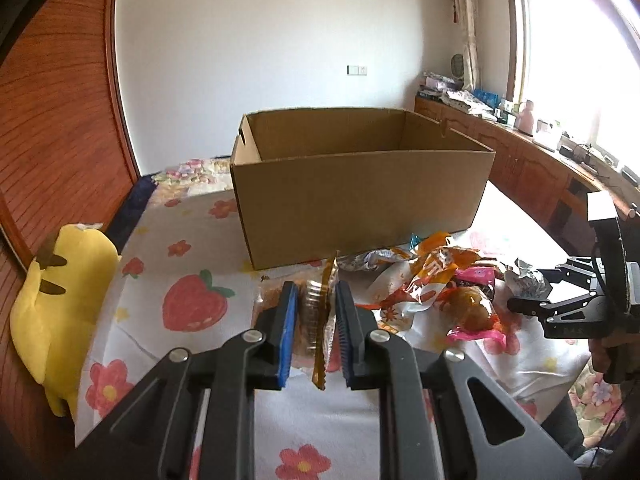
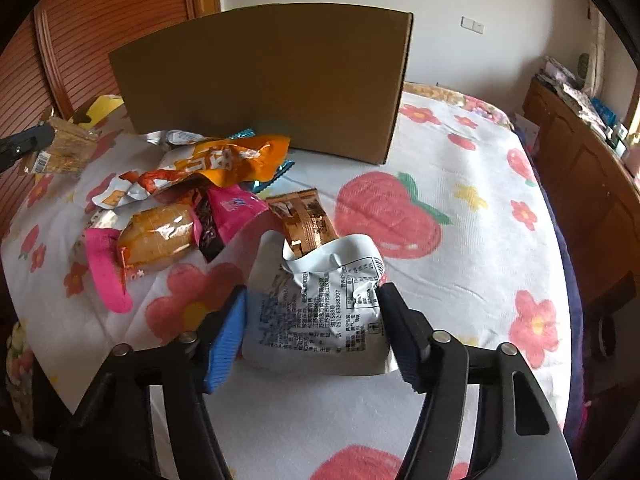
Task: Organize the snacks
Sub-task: 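Grasp crumpled white foil bag with right tool while left tool lifts sesame bar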
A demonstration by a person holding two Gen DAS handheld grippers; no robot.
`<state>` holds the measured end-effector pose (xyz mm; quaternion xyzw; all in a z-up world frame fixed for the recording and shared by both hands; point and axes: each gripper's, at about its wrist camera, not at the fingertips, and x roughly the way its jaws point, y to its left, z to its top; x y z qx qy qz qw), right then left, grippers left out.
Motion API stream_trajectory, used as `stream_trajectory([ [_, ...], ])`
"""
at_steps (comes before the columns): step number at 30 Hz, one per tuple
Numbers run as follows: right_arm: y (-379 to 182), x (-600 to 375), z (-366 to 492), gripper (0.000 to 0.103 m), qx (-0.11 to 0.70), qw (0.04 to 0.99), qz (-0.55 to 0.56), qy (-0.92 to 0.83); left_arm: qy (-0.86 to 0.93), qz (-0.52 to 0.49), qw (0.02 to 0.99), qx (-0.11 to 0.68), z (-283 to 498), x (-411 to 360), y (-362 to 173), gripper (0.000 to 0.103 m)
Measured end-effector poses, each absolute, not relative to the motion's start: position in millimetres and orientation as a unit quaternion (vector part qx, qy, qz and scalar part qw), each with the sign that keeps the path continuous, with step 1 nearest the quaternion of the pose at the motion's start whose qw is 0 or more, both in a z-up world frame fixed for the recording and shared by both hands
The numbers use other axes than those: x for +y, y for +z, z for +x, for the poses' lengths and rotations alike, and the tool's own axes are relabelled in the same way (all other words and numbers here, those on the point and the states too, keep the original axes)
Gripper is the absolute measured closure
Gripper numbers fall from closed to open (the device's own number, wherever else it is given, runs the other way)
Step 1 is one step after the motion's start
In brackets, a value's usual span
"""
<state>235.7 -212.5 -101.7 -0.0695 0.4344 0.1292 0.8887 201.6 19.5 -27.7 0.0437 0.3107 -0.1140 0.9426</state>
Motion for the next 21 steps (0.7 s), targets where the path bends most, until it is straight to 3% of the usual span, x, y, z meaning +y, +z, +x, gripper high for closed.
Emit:
stream_trajectory([
  [6,-90,-227,226,0.045,0.42,0.897,-0.04,0.13,-0.121,0.042,0.944,0.305,195,15,-22,0.087],
  [21,-42,-225,215,0.045,0.372,0.915,-0.041,0.151,-0.135,0.032,0.954,0.267,190,3,14,0.088],
])
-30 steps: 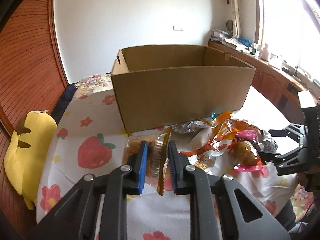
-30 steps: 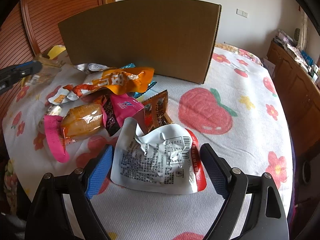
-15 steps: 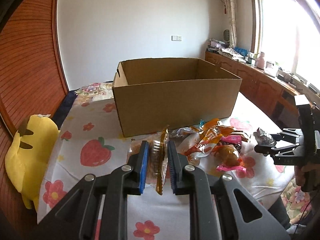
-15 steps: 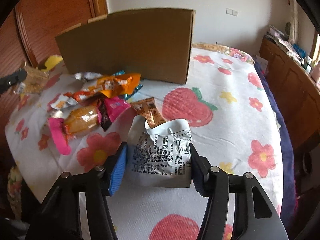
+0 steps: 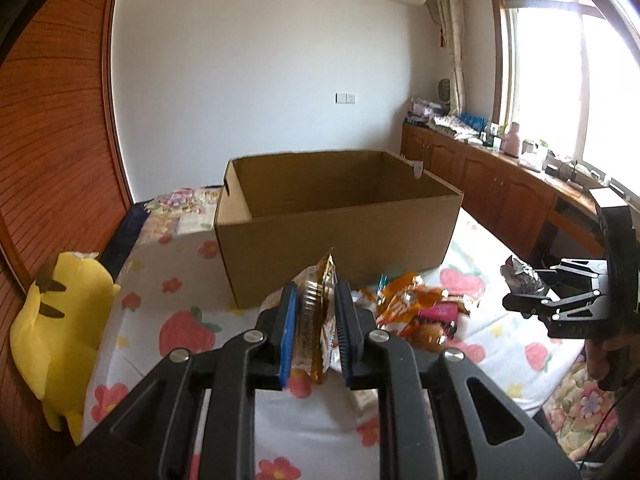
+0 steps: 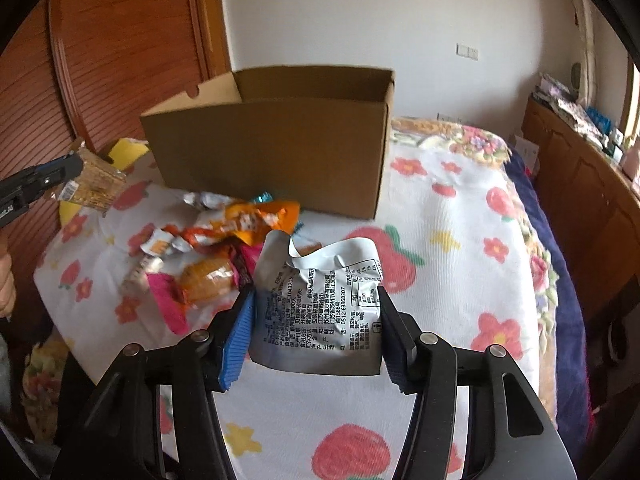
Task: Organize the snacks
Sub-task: 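Grasp crumpled white foil bag with right tool while left tool lifts sesame bar, then carry sesame bar and foil bag over the cardboard box with both tools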
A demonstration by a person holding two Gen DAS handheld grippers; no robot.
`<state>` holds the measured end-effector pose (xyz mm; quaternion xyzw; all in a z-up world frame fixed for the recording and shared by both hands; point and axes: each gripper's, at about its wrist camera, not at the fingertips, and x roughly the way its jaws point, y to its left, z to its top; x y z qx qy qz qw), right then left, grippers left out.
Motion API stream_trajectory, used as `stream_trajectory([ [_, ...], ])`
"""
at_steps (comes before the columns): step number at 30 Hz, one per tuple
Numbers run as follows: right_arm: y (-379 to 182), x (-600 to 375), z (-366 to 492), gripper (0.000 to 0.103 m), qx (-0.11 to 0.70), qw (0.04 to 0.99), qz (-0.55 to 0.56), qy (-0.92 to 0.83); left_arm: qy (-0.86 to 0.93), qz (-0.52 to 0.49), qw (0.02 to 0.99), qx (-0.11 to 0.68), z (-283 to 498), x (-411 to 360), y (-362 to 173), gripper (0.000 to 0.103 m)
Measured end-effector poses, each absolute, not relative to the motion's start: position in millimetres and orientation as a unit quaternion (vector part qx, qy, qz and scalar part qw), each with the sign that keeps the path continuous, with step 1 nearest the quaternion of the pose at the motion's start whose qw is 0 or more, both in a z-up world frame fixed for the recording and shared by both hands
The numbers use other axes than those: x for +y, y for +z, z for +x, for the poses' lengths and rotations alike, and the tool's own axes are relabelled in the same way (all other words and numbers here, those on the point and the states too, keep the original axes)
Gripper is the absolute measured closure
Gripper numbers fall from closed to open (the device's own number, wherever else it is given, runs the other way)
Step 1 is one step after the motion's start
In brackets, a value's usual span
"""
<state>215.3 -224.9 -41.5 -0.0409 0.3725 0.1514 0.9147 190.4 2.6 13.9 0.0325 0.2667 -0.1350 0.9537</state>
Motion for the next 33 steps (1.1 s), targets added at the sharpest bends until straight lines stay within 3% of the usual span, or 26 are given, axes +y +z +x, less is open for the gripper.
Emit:
stream_trajectory([
  [33,52,-183,290,0.045,0.271,0.939,-0.068,0.199,-0.131,0.038,0.971,0.195,280,-6,82,0.088],
])
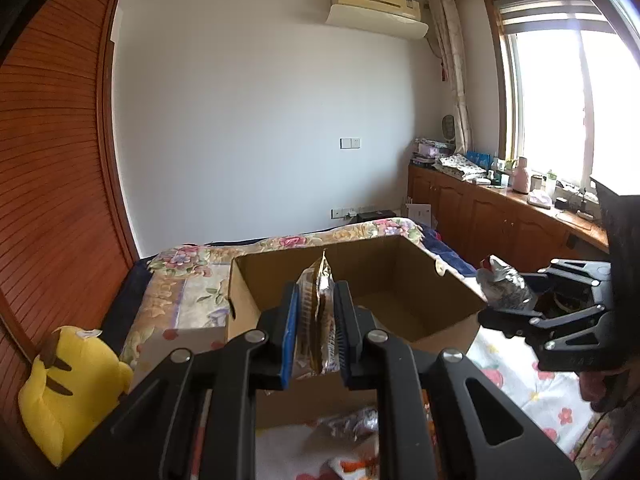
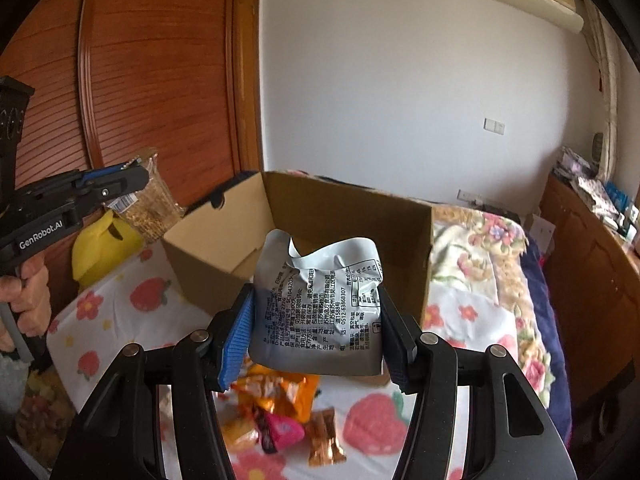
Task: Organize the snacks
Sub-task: 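Carry sesame bar and foil bag over the cardboard box with both tools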
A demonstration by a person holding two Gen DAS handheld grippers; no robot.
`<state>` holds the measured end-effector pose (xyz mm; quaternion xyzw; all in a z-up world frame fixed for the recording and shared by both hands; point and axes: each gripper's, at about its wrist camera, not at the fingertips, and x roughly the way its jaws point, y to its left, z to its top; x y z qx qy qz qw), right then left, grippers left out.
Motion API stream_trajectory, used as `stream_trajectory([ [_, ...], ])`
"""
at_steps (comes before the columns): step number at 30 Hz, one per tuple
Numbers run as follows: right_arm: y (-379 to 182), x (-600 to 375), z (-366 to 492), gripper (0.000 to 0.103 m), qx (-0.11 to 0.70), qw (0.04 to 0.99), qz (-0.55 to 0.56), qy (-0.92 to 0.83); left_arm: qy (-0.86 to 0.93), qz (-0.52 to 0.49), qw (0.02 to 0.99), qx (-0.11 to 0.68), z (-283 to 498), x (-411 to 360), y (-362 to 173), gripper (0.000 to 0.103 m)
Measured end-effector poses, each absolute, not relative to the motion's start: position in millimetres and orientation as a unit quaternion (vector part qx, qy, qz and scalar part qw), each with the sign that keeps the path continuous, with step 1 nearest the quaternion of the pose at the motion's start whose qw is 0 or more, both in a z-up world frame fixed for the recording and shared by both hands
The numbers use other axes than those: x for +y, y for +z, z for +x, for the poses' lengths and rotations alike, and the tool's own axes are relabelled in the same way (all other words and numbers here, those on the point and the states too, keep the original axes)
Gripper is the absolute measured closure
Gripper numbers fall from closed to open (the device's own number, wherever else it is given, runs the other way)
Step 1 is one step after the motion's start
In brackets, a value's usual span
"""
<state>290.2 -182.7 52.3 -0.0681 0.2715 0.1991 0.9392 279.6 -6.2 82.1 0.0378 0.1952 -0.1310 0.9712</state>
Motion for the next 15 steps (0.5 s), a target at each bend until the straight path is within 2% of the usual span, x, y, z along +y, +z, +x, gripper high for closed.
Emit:
stream_trajectory([
  [6,53,-172,321,0.045,0.269,0.937,-0.062,0.212,-0.13,0.033,0.972,0.194,306,-10,78,0.088],
  [15,35,-163,359,0.044,0.275,0.935,-0.078,0.21,-0.135,0.002,0.967,0.217,349,-9,45,0.088],
])
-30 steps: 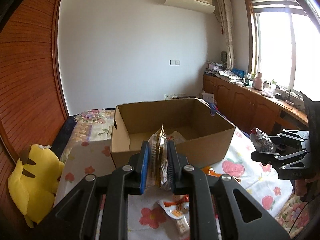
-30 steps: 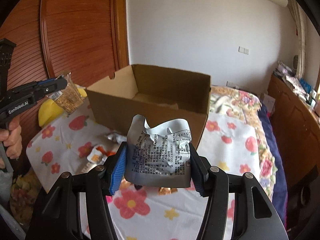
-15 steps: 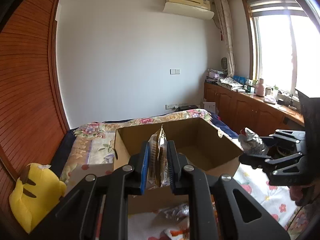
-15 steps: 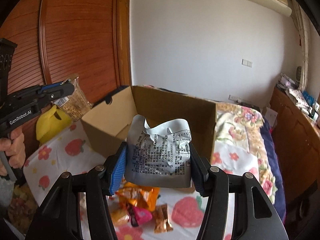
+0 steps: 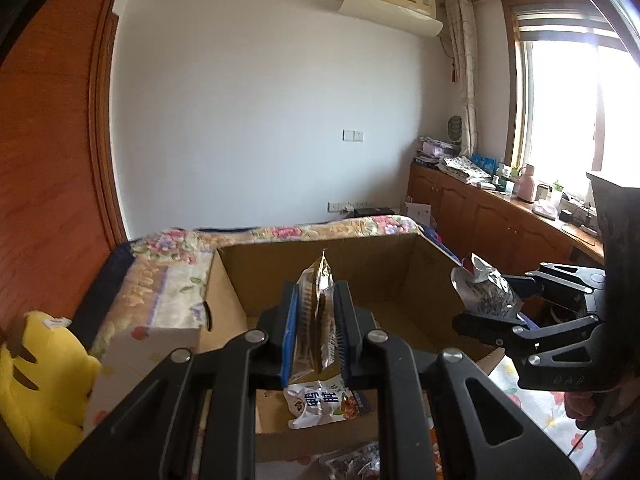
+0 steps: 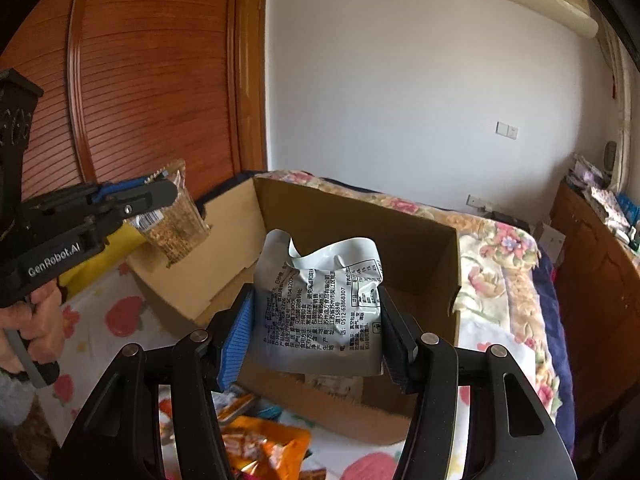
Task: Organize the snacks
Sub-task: 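Carry sesame bar and foil bag over the cardboard box with both tools, then open left tool releasing sesame bar into box while right tool releases foil bag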
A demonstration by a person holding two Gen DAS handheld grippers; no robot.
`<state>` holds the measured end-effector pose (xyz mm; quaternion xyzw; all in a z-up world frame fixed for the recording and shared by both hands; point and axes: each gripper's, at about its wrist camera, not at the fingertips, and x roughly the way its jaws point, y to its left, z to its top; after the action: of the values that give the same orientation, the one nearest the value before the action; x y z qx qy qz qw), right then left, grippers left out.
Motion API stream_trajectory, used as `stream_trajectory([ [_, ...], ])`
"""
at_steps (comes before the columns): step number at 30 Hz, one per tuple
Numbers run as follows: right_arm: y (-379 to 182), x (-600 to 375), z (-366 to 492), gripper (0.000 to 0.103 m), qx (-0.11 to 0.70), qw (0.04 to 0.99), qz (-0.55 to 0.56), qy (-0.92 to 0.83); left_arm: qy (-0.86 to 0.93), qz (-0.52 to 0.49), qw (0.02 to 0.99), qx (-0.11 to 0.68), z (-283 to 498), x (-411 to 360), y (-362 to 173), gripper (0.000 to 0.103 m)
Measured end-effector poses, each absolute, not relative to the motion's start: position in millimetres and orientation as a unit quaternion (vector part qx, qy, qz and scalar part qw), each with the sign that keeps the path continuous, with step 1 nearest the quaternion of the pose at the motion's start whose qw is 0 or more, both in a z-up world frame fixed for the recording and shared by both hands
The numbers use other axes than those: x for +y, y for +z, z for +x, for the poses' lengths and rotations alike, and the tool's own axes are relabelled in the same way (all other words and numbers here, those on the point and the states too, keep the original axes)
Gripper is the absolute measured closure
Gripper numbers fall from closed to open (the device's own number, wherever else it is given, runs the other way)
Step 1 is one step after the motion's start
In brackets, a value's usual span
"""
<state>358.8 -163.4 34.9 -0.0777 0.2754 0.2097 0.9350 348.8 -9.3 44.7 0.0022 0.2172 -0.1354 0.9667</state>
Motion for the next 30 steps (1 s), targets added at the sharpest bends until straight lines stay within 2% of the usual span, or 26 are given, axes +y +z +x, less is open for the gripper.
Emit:
stream_trajectory([
  [14,5,-157,390,0.044,0.306,0.926,-0.075,0.208,-0.142,-0.008,0.962,0.234,366,-16,9,0.088],
  [30,-8,-159,401,0.042,0.332,0.92,-0.077,0.194,-0.149,-0.011,0.958,0.244,373,-15,-4,0.085],
])
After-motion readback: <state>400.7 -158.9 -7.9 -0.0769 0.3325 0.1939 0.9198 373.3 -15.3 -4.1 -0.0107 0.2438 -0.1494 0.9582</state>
